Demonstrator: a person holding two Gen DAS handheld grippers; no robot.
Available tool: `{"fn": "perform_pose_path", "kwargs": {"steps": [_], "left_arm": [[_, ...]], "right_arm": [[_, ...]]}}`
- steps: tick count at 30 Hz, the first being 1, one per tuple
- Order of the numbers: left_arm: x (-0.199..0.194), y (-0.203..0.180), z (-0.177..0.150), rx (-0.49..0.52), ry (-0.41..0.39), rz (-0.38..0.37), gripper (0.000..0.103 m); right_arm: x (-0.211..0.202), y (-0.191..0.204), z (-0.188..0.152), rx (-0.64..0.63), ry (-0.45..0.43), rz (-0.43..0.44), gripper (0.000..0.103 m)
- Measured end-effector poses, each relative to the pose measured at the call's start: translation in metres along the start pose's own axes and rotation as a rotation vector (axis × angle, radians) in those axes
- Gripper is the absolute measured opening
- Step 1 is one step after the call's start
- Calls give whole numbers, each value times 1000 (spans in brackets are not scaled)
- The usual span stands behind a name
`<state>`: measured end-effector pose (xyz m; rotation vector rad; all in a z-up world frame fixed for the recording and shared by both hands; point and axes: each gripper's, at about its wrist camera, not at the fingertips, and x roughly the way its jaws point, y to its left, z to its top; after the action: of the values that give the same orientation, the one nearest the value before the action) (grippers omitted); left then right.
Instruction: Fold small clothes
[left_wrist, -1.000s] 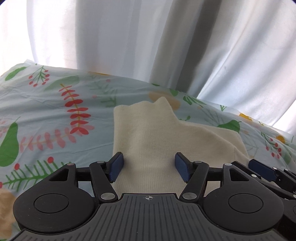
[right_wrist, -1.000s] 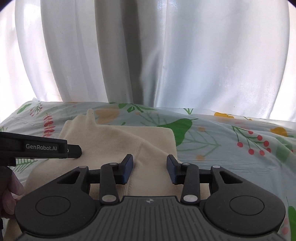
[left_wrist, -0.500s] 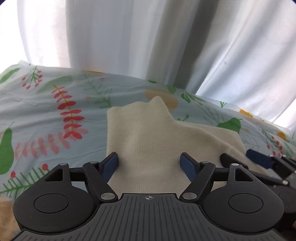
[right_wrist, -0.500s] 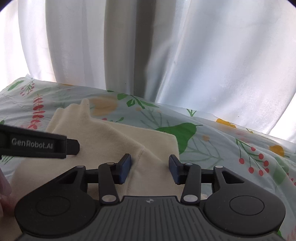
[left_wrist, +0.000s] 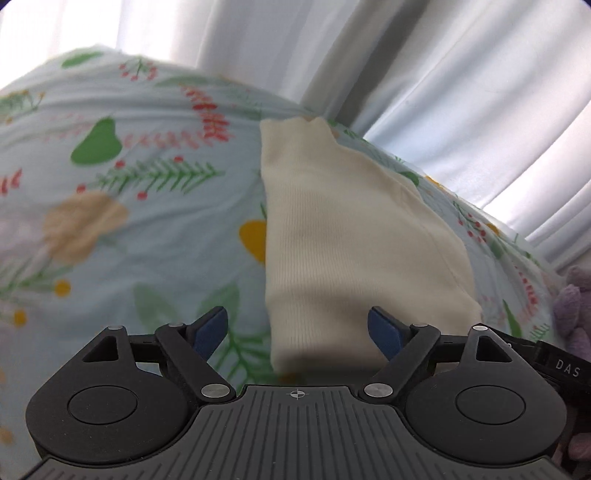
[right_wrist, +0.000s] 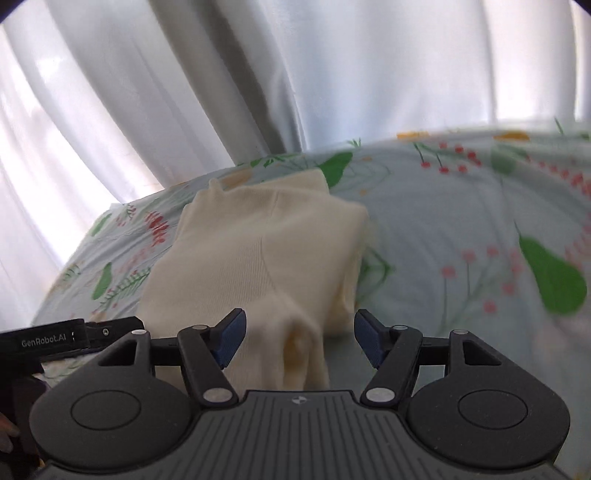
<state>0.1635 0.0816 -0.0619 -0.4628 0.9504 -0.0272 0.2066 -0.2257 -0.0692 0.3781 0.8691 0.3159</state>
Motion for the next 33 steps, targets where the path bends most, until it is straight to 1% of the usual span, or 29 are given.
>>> {"fn": "perform_pose_path", "kwargs": {"steps": [2,4,6,7,8,9,10,12,13,14,15,17,18,19,20,21,22,23,24,26,28,29,30,31,32,33], "left_arm": [[-3,9,-13,-63,34,-80,87],[1,12,-20,-105,79,-164,86],[7,12,-25,-148,96,-246,85],[9,11,-25,-163,99,-268,84],[12,8,-25,-174,92,-290,84],[14,7,-24,-180,75,-300,84],[16,5,-23,-186,59,-296,84],[20,4,-19,-200,32,-285,83],[20,4,-17,-215,29,-287,83],[21,6,-15,-227,22,-288,83],[20,6,-14,-232,13,-277,82],[18,10,-12,-223,1,-237,78],[17,11,-11,-220,5,-222,75],[15,13,-10,-217,16,-205,74],[12,14,-10,-213,23,-197,74],[9,15,-10,-206,31,-194,75],[3,16,-9,-197,37,-182,78],[-5,17,-9,-180,32,-150,79],[-13,17,-7,-157,18,-125,80],[-28,15,1,-103,-24,-90,82],[-33,6,12,-63,-62,-48,85],[-32,0,18,-35,-76,-32,85],[-27,-5,22,-15,-87,-16,85],[-21,-10,25,1,-94,3,85],[-11,-15,28,28,-82,34,85],[-2,-18,29,50,-59,77,83]], "right_arm": [[-10,-10,-11,77,9,63,65],[-11,-14,-14,136,22,147,65],[-4,-16,-16,202,37,198,57],[2,-17,-15,238,46,227,55],[6,-18,-16,266,52,234,55],[11,-20,-17,299,59,242,52],[16,-23,-18,332,68,260,49],[24,-30,-21,426,97,300,36],[27,-33,-23,467,110,332,33],[31,-35,-25,506,119,364,26],[32,-36,-27,533,118,396,15],[32,-36,-29,564,103,439,10],[32,-36,-29,566,94,437,9],[30,-34,-27,544,92,396,9],[28,-30,-25,485,93,313,9],[25,-24,-22,399,92,213,10],[21,-18,-20,329,89,138,12],[15,-14,-18,292,74,111,18],[7,-9,-16,254,46,97,19],[-9,7,-9,133,-11,24,19],[-18,29,-1,-27,-99,-63,19],[-17,41,3,-100,-118,-85,19],[-14,49,7,-152,-124,-85,19],[-8,59,10,-189,-110,-61,19],[1,66,12,-219,-81,-38,19],[8,71,12,-245,-57,-35,19]]}}
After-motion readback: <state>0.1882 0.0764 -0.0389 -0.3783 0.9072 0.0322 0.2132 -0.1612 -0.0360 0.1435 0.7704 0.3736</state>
